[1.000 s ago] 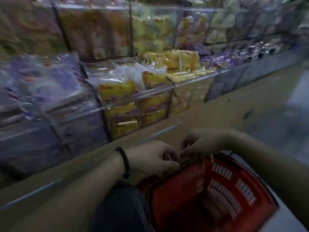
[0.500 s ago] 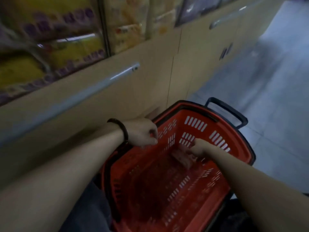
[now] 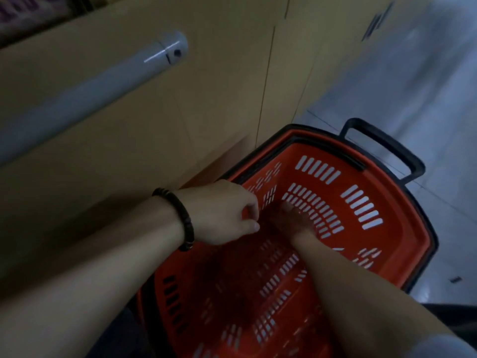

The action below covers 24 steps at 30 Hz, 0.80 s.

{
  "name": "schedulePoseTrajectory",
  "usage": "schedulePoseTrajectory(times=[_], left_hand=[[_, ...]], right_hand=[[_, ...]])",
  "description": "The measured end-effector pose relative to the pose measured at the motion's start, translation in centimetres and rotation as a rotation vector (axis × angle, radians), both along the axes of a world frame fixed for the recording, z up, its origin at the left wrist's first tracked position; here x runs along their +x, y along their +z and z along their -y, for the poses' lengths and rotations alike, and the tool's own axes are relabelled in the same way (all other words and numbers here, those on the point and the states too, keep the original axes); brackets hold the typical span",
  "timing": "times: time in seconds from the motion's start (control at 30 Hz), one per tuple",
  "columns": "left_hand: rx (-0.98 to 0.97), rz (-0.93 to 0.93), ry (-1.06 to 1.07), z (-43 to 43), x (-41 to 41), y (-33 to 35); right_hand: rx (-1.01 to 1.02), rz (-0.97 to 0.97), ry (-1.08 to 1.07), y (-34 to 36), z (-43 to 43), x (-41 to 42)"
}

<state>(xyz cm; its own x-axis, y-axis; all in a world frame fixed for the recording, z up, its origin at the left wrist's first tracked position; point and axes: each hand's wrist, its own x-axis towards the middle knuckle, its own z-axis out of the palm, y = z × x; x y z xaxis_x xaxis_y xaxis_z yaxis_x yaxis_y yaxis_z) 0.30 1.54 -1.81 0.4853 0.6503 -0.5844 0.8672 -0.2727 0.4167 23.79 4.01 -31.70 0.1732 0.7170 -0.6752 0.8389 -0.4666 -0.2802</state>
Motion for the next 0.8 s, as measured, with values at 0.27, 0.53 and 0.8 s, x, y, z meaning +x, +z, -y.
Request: schedulePoseTrajectory(times=[0.27,0.53,0.8], left_hand=[[-0.013,-0.016,0.005,0.0,-0.3,-0.2],[-0.030,-0.092,0.008,-0.4,-1.3,0.3],[-0.025,0.084,0.092,-0.2,-1.7,1.7]], right_hand=[[0.003,0.041,0.322,6.6,2.0,-2.3],[-0.502,-0.222,0.288,14.6,-1.5,-0.8],[-0.695,-0.532,0.298,28.1,-3.9,0.7]])
